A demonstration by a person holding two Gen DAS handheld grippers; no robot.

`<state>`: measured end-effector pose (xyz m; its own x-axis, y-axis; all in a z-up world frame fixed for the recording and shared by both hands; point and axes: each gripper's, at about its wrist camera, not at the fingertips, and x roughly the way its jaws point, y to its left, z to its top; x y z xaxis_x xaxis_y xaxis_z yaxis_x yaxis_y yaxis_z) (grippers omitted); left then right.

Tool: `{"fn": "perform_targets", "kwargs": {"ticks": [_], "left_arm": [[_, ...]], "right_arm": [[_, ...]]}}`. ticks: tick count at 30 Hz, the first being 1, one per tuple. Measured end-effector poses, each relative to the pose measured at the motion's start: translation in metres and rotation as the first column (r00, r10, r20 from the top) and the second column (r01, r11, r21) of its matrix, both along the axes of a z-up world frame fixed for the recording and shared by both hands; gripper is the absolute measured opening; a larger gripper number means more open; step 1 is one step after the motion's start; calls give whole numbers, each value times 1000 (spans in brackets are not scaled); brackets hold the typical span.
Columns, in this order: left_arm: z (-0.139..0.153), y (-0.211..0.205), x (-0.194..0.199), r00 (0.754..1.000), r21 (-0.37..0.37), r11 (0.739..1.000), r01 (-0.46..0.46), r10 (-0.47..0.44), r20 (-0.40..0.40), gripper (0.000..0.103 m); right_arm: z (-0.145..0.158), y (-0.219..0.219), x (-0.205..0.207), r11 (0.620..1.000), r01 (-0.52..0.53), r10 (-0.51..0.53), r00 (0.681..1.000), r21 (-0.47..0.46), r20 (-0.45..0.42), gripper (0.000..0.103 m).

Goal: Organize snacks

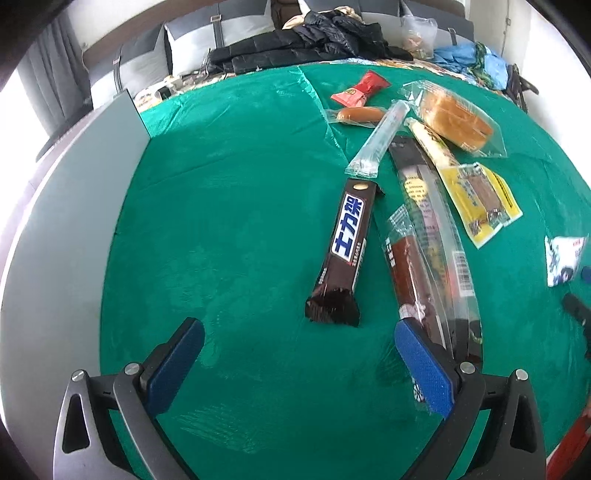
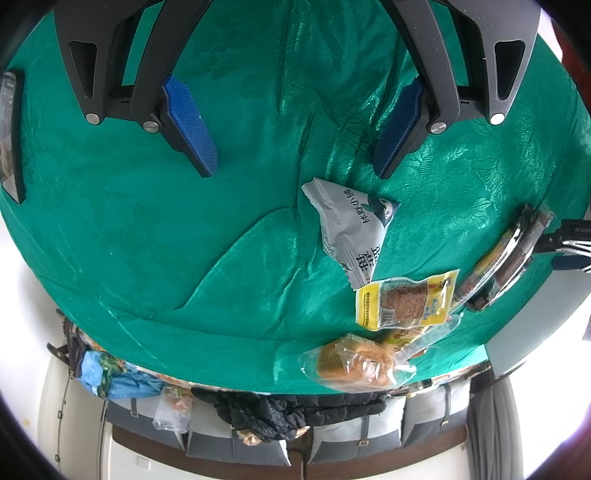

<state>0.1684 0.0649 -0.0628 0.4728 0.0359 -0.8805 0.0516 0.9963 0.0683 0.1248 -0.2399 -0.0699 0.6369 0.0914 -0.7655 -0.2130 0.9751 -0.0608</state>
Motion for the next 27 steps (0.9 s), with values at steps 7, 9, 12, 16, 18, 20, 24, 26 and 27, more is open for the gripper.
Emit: {"fn": "perform_targets", "kwargs": {"ticks": [7,9,12,16,18,20,24,26,27], "left_arm": [[4,-12,11,998,16,997,70,-70,-4,102],[6,-17,16,996,26,996,87,-87,-5,102],[9,-19,26,996,8,996,90,-90,1,101],[10,-22,43,996,-39,996,84,-84,-4,95],[10,-23,52,997,-68,995,80,-81,-12,89],[10,-23,59,997,-97,993,69,-71,-22,80],[4,-28,70,996,-133,989,63,-71,-57,61],[2,-30,69,996,-152,986,73,-81,-47,40],[3,-31,67,997,-136,988,67,-73,-38,31]], "right_arm": [[0,0,0,1000,0,0,1000,0,0,90],[0,0,-1,1000,0,0,1000,0,0,90],[1,0,-1,1000,1,-1,1000,1,0,90],[1,0,-1,1000,1,-1,1000,1,-1,90],[1,0,-1,1000,1,-1,1000,1,-1,90],[1,0,-1,1000,1,-1,1000,1,-1,90],[1,0,-1,1000,1,-1,1000,1,-1,90],[2,0,-1,1000,1,-1,1000,1,-1,90],[2,-1,-1,1000,1,-1,1000,1,-1,90]]}}
